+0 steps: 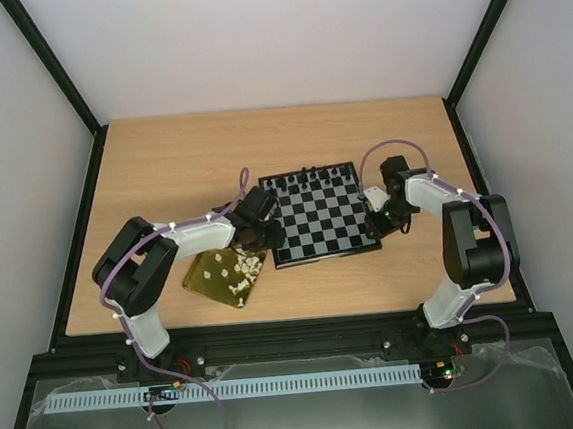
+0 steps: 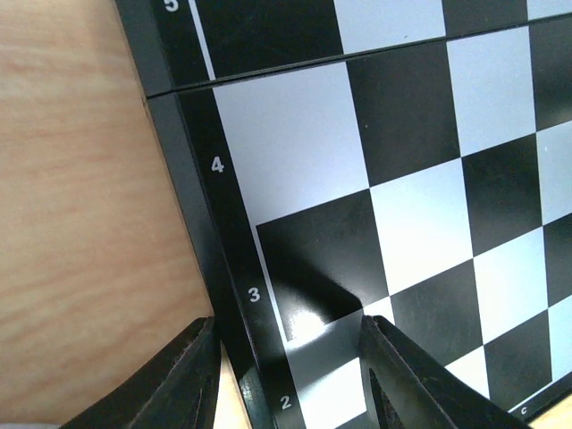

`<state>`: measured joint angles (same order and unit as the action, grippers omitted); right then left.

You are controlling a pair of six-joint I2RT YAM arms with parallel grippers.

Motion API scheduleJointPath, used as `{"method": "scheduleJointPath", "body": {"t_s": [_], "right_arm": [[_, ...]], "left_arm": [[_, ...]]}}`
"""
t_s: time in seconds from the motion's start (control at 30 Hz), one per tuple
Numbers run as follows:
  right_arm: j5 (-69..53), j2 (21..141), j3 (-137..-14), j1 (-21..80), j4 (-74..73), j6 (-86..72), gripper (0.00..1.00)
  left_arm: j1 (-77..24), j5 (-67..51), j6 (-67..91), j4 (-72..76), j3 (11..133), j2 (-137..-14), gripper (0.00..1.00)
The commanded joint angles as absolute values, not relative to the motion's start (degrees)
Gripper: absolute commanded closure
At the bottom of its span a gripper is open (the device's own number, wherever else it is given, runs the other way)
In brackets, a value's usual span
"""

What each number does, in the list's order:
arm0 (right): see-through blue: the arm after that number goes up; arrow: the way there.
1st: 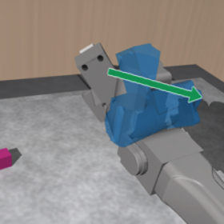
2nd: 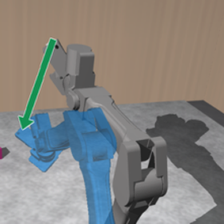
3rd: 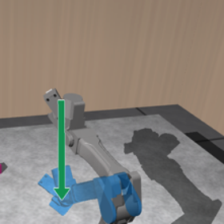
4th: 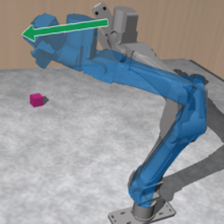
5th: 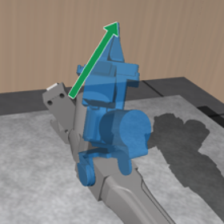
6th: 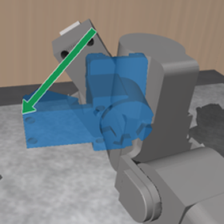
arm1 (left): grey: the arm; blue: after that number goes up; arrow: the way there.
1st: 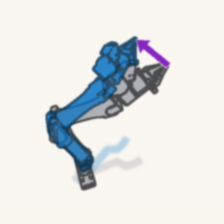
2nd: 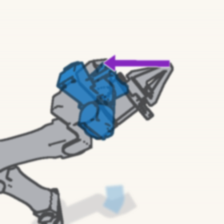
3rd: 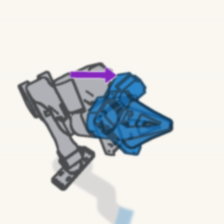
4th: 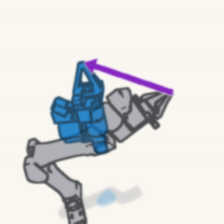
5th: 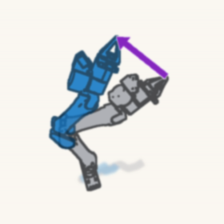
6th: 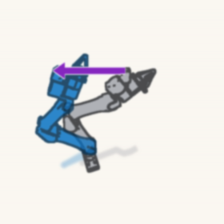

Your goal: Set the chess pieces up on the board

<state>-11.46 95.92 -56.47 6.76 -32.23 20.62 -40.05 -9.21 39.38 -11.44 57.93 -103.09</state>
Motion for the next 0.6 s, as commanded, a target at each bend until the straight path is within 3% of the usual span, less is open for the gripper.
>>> {"method": "scheduleJointPath", "body": {"t_s": [0.0, 0.57], "right_arm": [[-16.49, 93.99, -53.05, 8.88, -40.01, 23.81, 0.62], [-13.61, 87.17, -48.64, 8.81, -42.82, 26.36, 0.61]], "left_arm": [[-44.54, -13.32, 38.80, -10.05, 57.08, -99.99, 0.57], [-48.38, -7.67, 37.18, -14.49, 56.66, -95.58, 0.53]]}}
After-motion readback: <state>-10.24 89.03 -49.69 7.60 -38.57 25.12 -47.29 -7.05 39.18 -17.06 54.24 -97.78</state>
